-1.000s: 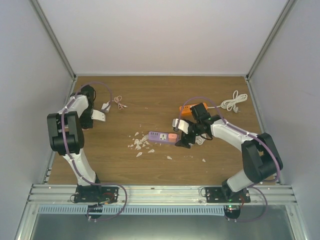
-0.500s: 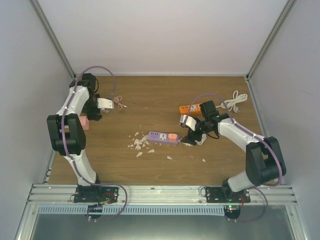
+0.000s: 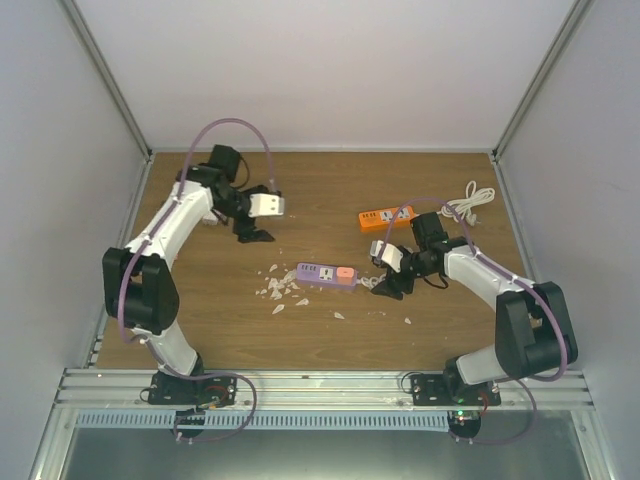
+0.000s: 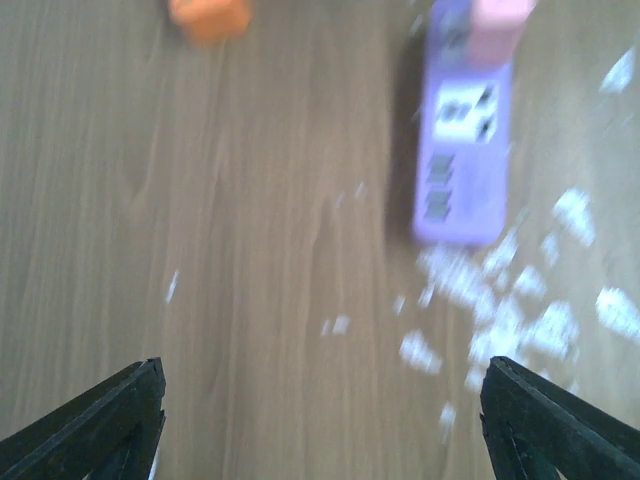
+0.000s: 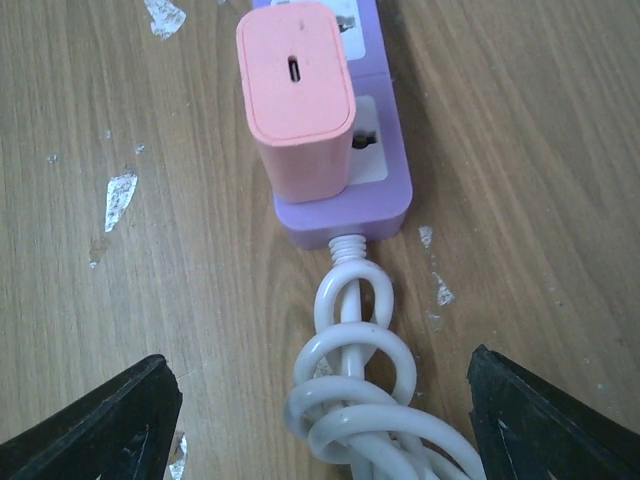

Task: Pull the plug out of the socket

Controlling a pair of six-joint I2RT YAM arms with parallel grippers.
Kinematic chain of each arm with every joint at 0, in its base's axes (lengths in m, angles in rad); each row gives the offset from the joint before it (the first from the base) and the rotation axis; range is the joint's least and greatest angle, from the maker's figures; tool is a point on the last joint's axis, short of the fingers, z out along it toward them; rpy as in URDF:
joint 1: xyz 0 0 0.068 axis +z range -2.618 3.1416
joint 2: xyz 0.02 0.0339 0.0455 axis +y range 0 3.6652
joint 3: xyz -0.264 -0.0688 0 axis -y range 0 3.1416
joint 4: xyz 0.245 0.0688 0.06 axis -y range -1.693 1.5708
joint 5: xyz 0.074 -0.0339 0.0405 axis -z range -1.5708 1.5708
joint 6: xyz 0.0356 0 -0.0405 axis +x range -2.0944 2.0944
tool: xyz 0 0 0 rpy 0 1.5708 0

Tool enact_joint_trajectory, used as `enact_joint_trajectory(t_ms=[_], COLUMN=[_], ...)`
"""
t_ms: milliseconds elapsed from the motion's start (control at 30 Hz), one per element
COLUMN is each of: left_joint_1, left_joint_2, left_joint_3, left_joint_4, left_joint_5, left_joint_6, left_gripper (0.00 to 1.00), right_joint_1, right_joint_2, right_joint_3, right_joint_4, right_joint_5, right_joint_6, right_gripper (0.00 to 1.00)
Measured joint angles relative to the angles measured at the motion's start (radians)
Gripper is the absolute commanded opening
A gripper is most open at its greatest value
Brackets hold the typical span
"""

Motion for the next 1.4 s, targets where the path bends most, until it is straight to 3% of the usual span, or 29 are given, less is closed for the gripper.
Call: enact_joint_trajectory(t_ms=[267,500,833,1167,1400], left_joint_1=[-0.235,-0.366,-0.417,-0.483,-0.495], left_joint_2=[-0.039,-0.048,-0.009,0.115,0.148], left_joint_3=[-0.178,-0.306,-0.359,-0.360,-0.360], left_joint_4=[0.214,0.400,0.601,0.674,0.702], left_joint_5=[0.216,0.250,0.240,0.206,0.150], left_joint_6=[-0.150,-0.247,-0.324,-0.374,-0.390], left_gripper=[0.82,0.76,0.70,0.64,0.40], right_joint_1=[0.000,0.000,0.013,0.055,0.063], right_joint_2=[0.000,0.001,0.079,0.132,0.133], right_joint_3=[-0.009,-0.009,0.000,-0.015,-0.061], right_joint_4=[0.003,0.025,0.124,0.266,0.338], right_joint_5=[0.000,-0.014,-0.111,-0.141,-0.138], right_joint_6=[-0.006,-0.003,0.033,0.079,0.088], right_gripper=[0.79,0.79,0.82,0.86,0.86])
